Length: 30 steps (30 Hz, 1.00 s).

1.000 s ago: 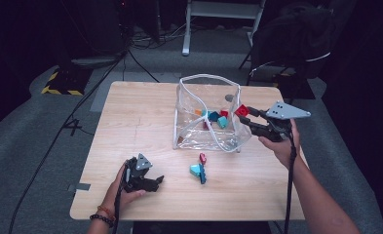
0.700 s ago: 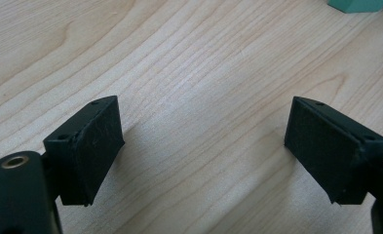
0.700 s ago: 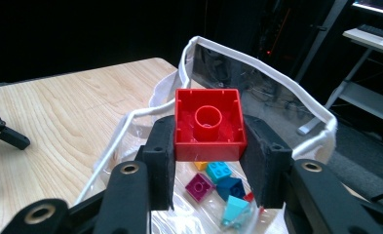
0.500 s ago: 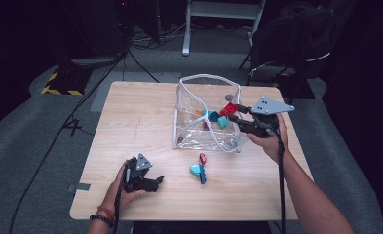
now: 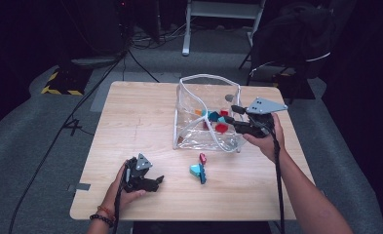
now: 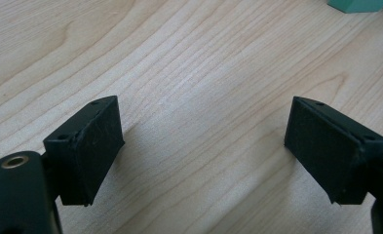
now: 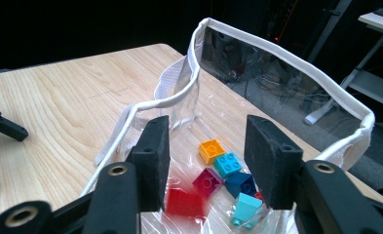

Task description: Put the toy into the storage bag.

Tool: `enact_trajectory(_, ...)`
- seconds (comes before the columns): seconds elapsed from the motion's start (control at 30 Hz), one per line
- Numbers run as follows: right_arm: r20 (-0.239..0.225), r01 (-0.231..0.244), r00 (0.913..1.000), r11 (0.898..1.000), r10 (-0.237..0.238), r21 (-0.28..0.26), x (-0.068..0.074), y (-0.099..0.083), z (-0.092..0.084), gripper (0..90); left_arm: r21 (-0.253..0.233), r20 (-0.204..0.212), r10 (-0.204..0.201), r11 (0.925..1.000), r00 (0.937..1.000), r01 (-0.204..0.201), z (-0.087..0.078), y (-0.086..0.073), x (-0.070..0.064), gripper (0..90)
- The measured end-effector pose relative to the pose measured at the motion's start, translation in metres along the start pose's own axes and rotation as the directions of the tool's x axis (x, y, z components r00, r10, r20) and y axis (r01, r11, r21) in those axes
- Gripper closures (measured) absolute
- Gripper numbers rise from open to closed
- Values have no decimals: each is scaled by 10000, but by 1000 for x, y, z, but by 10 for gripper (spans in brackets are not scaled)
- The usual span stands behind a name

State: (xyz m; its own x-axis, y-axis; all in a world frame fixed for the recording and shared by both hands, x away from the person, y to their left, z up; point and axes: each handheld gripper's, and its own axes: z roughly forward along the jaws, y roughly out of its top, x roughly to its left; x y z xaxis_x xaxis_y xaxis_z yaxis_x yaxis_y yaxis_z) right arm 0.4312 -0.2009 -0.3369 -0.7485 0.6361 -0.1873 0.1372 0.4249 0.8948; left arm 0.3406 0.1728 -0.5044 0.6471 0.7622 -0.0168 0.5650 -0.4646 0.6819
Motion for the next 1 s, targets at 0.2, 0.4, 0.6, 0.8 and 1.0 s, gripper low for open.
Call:
enact_trajectory(0.2,149,-37,9999,10000,38,-45,-1,-2,-6,433,-8,11,-1,10000,10000,1,0,0,0,144)
enact_trajectory(0.4,645,-176,9977,9996,190,-217,-9,-9,-24,399,1,2,4,10000,10000,-4,0,0,0,143)
enact_trajectory(0.6,986,-107,9950,9995,136,-300,-16,-18,-46,382,-1,1,-2,10000,10000,2,0,0,0,143)
enact_trajectory(0.8,1285,-99,9917,9999,109,-81,-23,-37,-63,369,0,-1,-5,10000,10000,5,0,0,0,144)
enact_trajectory(1.0,1436,-451,9884,9986,485,-271,-27,-60,-81,365,-6,-3,-7,10000,10000,7,0,0,0,144)
